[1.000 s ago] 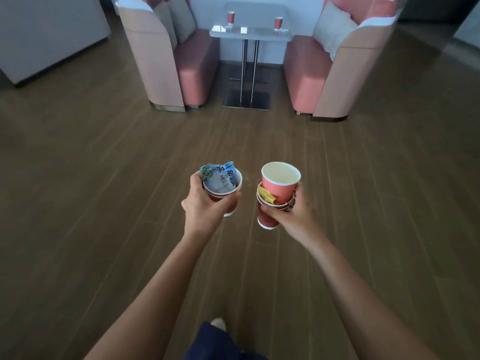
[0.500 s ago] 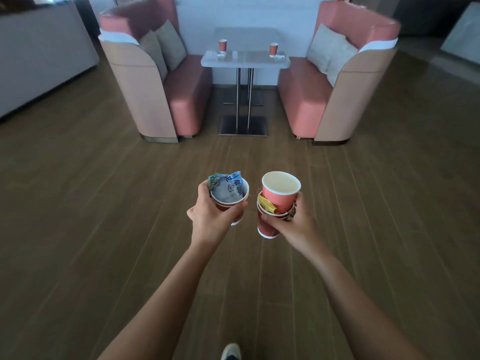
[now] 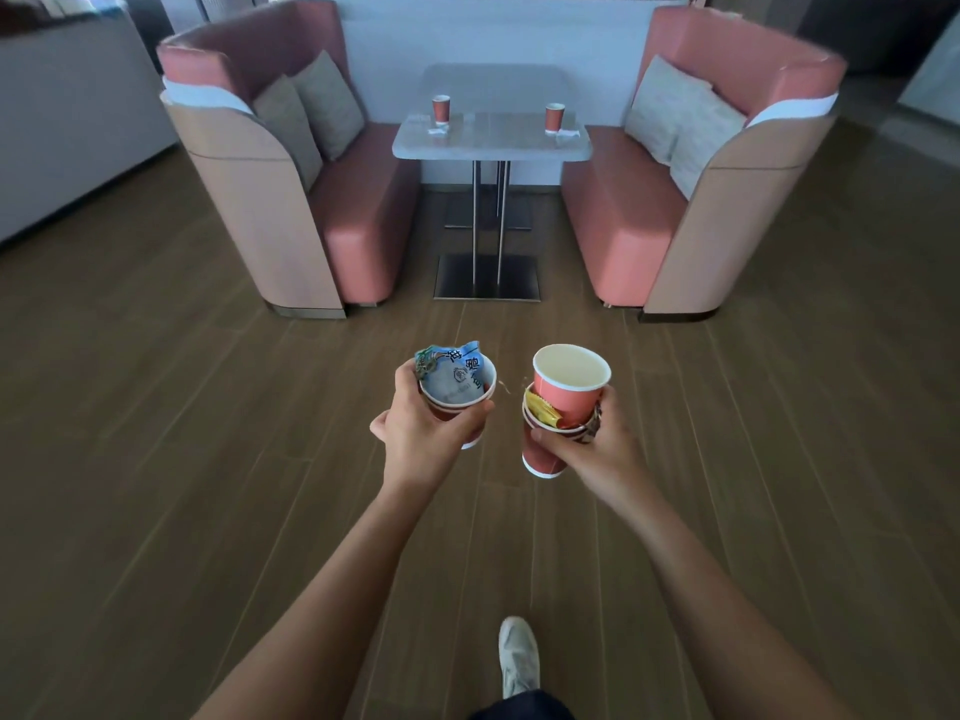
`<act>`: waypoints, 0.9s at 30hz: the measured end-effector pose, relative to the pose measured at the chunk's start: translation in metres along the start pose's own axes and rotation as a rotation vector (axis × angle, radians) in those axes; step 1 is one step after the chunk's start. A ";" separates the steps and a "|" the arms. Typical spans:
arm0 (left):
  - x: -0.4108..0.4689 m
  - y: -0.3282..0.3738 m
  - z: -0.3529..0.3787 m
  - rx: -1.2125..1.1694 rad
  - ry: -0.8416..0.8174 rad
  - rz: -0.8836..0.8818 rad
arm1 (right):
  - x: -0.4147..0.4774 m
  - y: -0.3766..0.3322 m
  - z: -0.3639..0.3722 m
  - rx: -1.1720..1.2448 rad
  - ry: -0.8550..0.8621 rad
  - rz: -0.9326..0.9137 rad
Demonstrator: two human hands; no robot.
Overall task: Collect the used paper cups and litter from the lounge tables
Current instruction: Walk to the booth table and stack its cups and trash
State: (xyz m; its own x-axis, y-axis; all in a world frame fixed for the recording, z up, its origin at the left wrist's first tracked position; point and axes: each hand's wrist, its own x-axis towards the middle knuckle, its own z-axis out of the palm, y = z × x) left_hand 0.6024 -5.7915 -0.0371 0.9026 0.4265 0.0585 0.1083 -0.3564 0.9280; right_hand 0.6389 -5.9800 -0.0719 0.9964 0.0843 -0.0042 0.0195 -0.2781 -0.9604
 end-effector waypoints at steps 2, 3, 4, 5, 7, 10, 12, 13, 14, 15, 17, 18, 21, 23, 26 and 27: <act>0.036 0.005 0.015 -0.002 0.008 0.002 | 0.040 -0.001 -0.002 -0.006 -0.011 0.001; 0.054 0.007 0.022 -0.002 0.011 0.004 | 0.059 -0.002 -0.004 -0.007 -0.014 -0.002; 0.072 0.010 0.030 -0.003 0.017 0.002 | 0.079 -0.003 -0.005 -0.012 -0.013 -0.002; 0.090 0.012 0.037 -0.009 0.024 -0.003 | 0.098 -0.005 -0.006 -0.020 -0.017 -0.003; 0.123 0.018 0.050 -0.018 0.040 -0.011 | 0.136 -0.009 -0.008 -0.038 -0.027 -0.006; 0.171 0.022 0.068 -0.016 0.050 -0.009 | 0.192 -0.011 -0.006 -0.036 -0.046 -0.017; 0.200 0.023 0.076 -0.029 0.063 -0.024 | 0.223 -0.011 -0.004 -0.032 -0.041 -0.024; 0.215 0.022 0.080 -0.038 0.071 -0.030 | 0.238 -0.011 -0.002 -0.037 -0.041 -0.024; 0.231 0.020 0.084 -0.051 0.076 -0.036 | 0.254 -0.010 0.001 -0.044 -0.045 -0.020; 0.247 0.018 0.087 -0.063 0.081 -0.036 | 0.271 -0.009 0.004 -0.048 -0.049 -0.018; 0.281 0.013 0.094 -0.084 0.086 -0.027 | 0.305 -0.009 0.010 -0.048 -0.048 -0.019; 0.299 0.009 0.098 -0.088 0.085 -0.027 | 0.322 -0.009 0.014 -0.051 -0.046 -0.023; 0.357 0.001 0.108 -0.102 0.072 -0.018 | 0.373 -0.010 0.027 -0.061 -0.033 -0.036; 0.397 0.001 0.112 -0.105 0.066 0.000 | 0.406 -0.015 0.035 -0.061 -0.017 -0.029; 0.458 0.003 0.119 -0.097 0.044 0.035 | 0.458 -0.020 0.047 -0.041 0.015 -0.002; 0.476 0.004 0.121 -0.098 0.039 0.051 | 0.474 -0.022 0.050 -0.033 0.021 0.003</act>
State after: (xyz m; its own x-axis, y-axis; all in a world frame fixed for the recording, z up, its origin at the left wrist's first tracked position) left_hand 1.0832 -5.6907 -0.0501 0.8889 0.4424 0.1190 0.0195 -0.2961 0.9550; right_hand 1.1065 -5.8865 -0.0669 0.9980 0.0635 -0.0004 0.0194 -0.3101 -0.9505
